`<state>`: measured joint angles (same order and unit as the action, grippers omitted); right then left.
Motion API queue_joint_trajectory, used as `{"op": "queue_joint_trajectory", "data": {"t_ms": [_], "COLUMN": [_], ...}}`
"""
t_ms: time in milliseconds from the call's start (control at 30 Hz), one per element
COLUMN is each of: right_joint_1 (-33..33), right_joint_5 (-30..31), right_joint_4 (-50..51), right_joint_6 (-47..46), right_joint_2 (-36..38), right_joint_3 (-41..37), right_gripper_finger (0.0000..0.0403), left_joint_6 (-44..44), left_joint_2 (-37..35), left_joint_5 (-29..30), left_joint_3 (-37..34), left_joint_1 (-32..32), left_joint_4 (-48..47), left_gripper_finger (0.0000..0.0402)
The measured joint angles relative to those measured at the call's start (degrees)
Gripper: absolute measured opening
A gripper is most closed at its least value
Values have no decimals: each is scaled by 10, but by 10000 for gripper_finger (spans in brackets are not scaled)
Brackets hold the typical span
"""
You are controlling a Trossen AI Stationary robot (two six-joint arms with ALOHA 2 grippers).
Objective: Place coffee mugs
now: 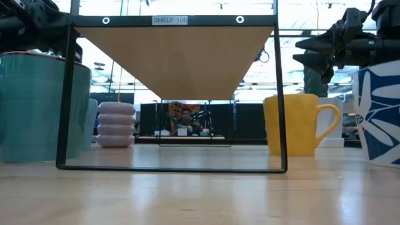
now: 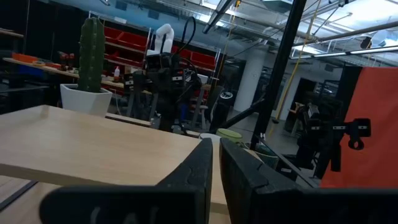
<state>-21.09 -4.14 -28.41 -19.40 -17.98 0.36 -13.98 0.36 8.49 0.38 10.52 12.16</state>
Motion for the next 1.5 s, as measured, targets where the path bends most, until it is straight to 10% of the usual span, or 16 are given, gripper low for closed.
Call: {"op": "queue_joint_trajectory", "data": {"t_ms": [1500], "right_joint_1": [1], "right_joint_5": [28], "right_joint_4": [-11], "right_joint_6": [-48], "right_joint_2": [0], "right_joint_3": [0], "right_gripper_finger": [197], "left_joint_6": [-34], "left_joint_2": [0], "left_joint_5": [33], "left_joint_3": [0], "left_joint_1": [0], "left_joint_4": [110], "left_gripper_finger": [36]}}
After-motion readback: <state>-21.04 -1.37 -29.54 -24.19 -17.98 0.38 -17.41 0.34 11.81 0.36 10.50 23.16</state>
